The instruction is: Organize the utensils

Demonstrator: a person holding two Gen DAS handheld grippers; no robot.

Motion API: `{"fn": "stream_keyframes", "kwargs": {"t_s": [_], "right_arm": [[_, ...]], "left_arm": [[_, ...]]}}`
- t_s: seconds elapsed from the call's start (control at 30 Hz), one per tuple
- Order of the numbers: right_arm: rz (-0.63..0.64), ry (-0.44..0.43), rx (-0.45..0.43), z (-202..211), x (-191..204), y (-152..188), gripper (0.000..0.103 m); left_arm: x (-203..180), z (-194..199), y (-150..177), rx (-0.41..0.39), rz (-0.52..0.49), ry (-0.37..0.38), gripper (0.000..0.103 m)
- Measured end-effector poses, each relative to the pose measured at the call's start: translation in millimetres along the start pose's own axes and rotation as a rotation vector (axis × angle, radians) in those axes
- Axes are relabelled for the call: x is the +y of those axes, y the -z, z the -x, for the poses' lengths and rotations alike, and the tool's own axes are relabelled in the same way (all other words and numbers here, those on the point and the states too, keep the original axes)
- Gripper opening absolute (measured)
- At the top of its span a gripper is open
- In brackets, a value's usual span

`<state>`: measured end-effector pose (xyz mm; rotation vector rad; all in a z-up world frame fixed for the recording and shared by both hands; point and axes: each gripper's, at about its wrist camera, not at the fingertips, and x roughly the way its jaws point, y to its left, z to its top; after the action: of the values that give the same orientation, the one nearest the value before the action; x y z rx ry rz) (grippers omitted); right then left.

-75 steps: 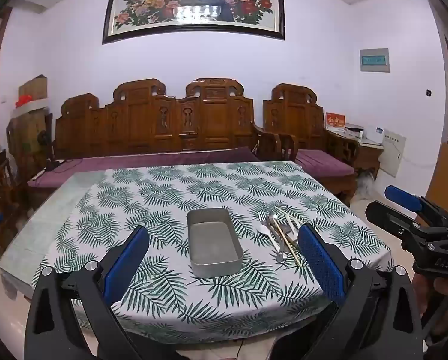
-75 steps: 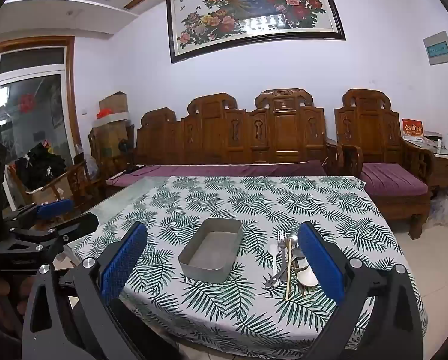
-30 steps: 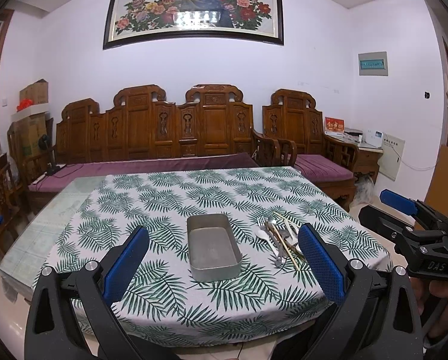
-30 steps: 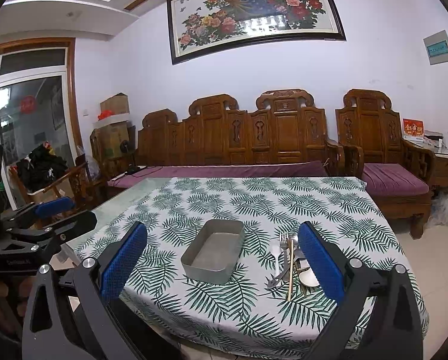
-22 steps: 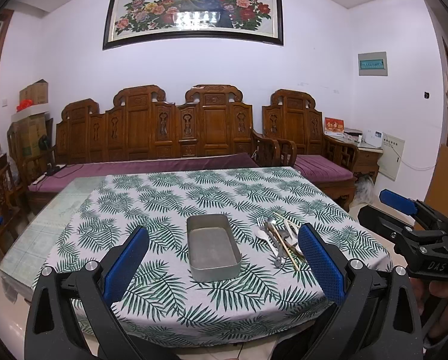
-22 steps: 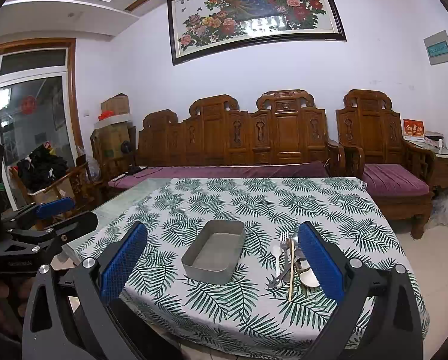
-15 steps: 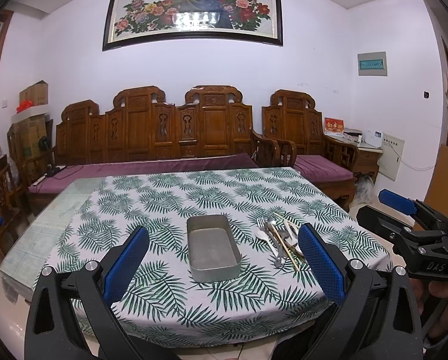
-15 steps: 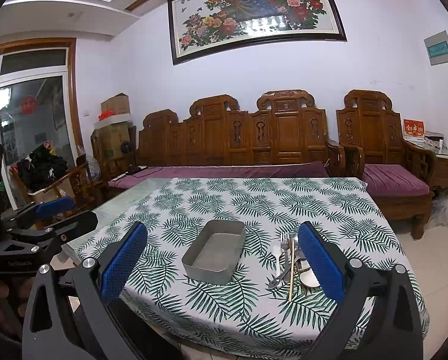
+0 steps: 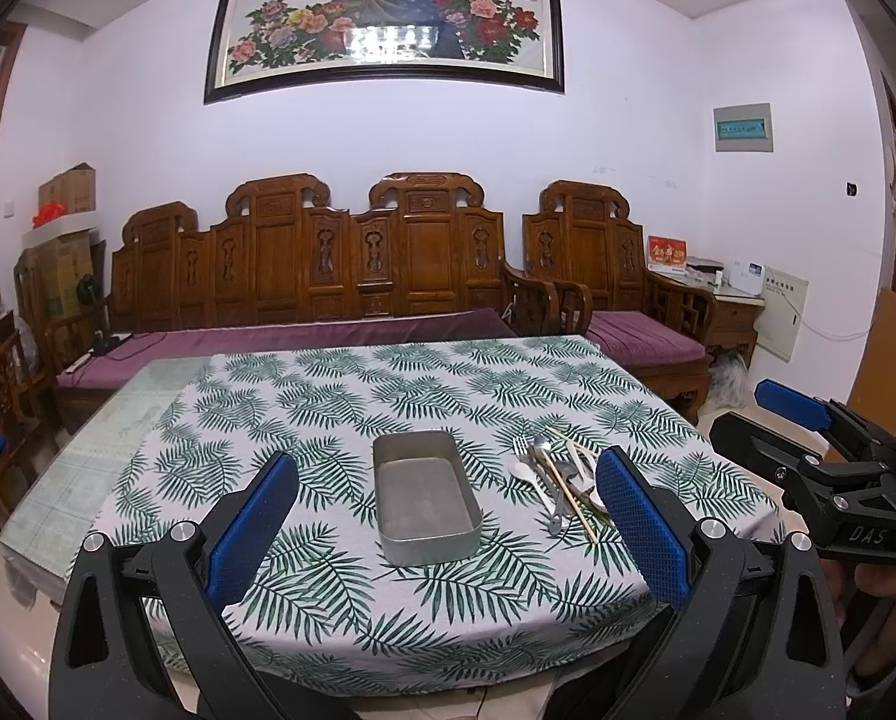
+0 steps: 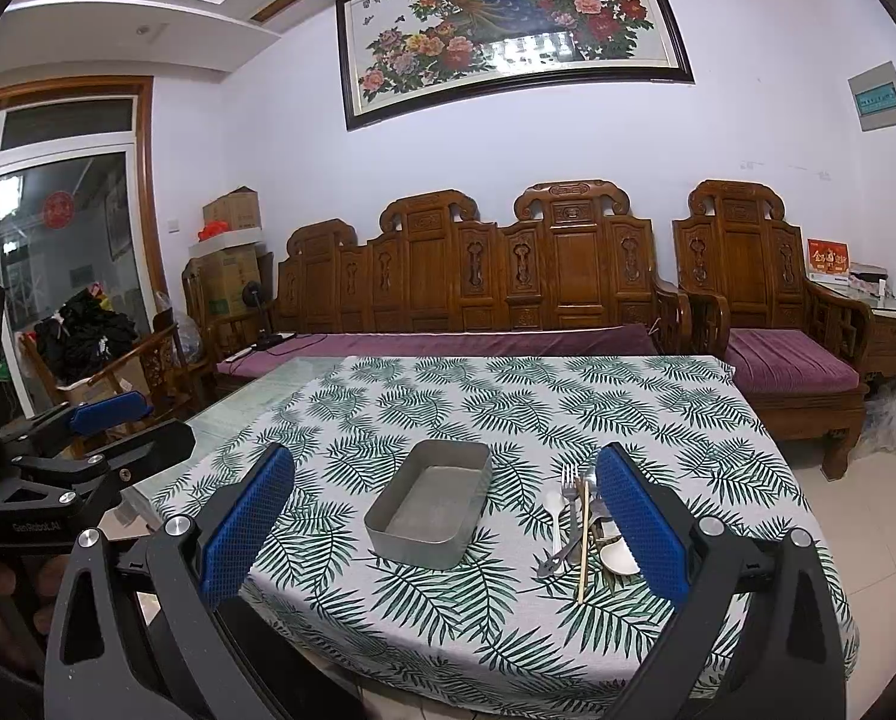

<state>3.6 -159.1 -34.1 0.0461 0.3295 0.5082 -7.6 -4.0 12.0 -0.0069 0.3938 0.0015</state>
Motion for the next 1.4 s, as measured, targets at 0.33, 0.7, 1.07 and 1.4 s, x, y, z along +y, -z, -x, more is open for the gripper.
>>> {"fn": "stream_keyframes", "kwargs": {"t_s": [0.33, 0.7, 1.07, 1.4], "right_arm": [[0.003, -0.002, 0.000, -0.4, 5.2, -2.1, 0.101], [-0.011, 0.010, 0.040, -12.9, -8.3, 5.1, 0.099], [0.000, 0.051, 0.182, -71.7, -53.6, 24.8, 0.071], [-0.019, 0.082, 0.319, -136.7, -110.6, 32.8, 0.054]], "left_arm": [[-0.9, 0.1, 0.7, 0.003, 0.000, 0.002, 0.096], [-0.1, -23.2, 11.4, 0.062, 0.001, 0.023, 0.096], [-15.5, -89.4, 23.3, 0.177, -0.055, 0.087, 0.096], [-26.7, -152.0, 33.7, 0.277, -0.092, 0.168, 0.094]]}}
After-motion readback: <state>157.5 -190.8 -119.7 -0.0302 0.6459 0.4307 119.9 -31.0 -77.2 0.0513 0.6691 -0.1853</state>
